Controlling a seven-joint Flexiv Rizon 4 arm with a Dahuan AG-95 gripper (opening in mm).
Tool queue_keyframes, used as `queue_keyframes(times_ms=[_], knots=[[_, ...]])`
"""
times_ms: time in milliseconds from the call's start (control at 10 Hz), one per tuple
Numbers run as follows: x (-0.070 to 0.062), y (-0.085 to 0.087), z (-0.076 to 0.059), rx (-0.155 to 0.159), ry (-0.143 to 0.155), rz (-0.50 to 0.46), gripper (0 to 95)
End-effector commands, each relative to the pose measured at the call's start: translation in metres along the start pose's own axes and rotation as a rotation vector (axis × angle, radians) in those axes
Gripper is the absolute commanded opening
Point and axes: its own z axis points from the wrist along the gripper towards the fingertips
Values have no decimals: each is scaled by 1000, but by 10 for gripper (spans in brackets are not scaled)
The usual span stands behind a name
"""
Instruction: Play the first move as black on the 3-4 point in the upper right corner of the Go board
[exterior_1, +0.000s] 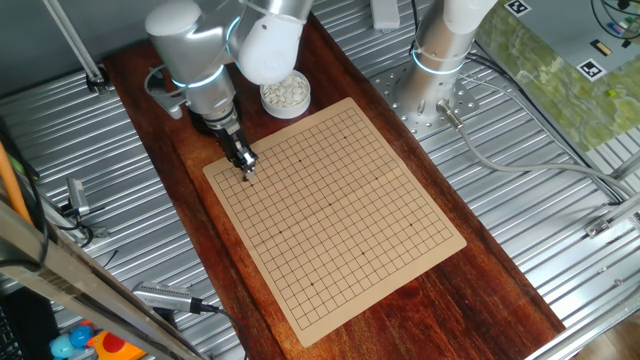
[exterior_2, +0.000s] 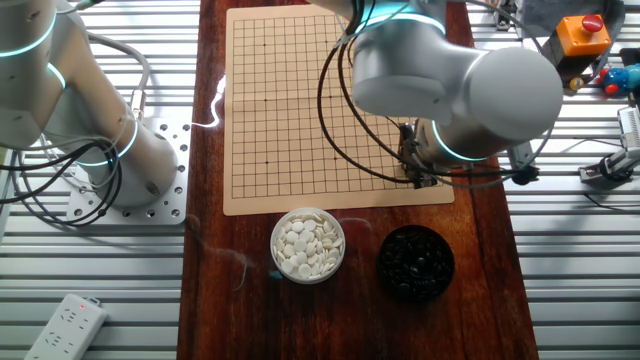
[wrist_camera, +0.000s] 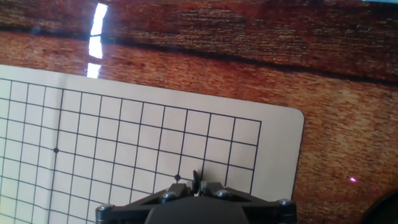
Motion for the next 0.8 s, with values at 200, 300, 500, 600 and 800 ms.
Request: queue_keyframes(times_ms=[200,300,500,600,800], knots=[[-1,0,1,11,-11,-6,190],[-1,0,1,12,-12,-7,190],[-1,-1,1,14,-13,-11,190],[-1,-1,1,14,-14,-15,190],[-3,-1,-1,13,-13,-19,190]])
